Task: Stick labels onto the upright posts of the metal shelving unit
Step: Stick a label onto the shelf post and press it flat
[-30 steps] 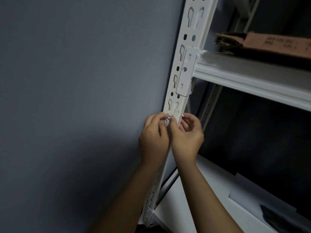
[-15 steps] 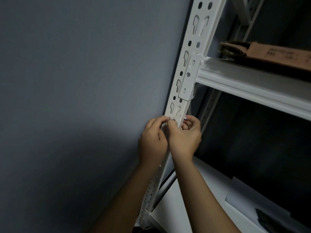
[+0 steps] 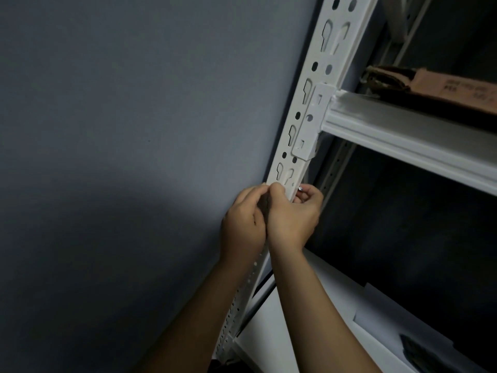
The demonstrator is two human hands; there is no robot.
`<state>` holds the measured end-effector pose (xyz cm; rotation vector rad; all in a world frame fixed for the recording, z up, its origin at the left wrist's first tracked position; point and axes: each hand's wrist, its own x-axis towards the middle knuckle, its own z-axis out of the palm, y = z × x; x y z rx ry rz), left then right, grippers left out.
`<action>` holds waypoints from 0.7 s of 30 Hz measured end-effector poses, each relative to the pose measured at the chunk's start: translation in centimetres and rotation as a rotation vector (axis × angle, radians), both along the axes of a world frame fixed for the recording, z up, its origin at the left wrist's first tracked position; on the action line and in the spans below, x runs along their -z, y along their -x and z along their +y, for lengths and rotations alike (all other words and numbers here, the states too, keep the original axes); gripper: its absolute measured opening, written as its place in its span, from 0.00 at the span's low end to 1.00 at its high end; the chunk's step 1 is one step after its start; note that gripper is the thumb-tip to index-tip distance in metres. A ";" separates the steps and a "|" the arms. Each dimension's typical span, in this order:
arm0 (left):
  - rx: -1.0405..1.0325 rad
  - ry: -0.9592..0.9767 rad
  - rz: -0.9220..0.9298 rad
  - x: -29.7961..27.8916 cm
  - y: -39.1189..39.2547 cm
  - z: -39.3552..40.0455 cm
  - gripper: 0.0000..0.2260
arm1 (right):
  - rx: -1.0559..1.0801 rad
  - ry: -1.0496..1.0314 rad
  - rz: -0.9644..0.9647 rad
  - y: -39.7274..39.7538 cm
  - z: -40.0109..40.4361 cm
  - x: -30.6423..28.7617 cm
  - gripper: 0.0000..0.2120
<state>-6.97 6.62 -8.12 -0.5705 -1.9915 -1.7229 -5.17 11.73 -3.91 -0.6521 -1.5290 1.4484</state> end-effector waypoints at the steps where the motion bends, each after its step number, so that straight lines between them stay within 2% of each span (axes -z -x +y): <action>1: 0.005 -0.003 0.007 0.0 0.0 0.0 0.21 | -0.007 0.001 0.005 0.0 0.0 0.0 0.16; 21: 0.008 0.010 0.026 -0.2 -0.2 -0.1 0.21 | 0.000 -0.078 -0.027 -0.4 0.4 0.2 0.14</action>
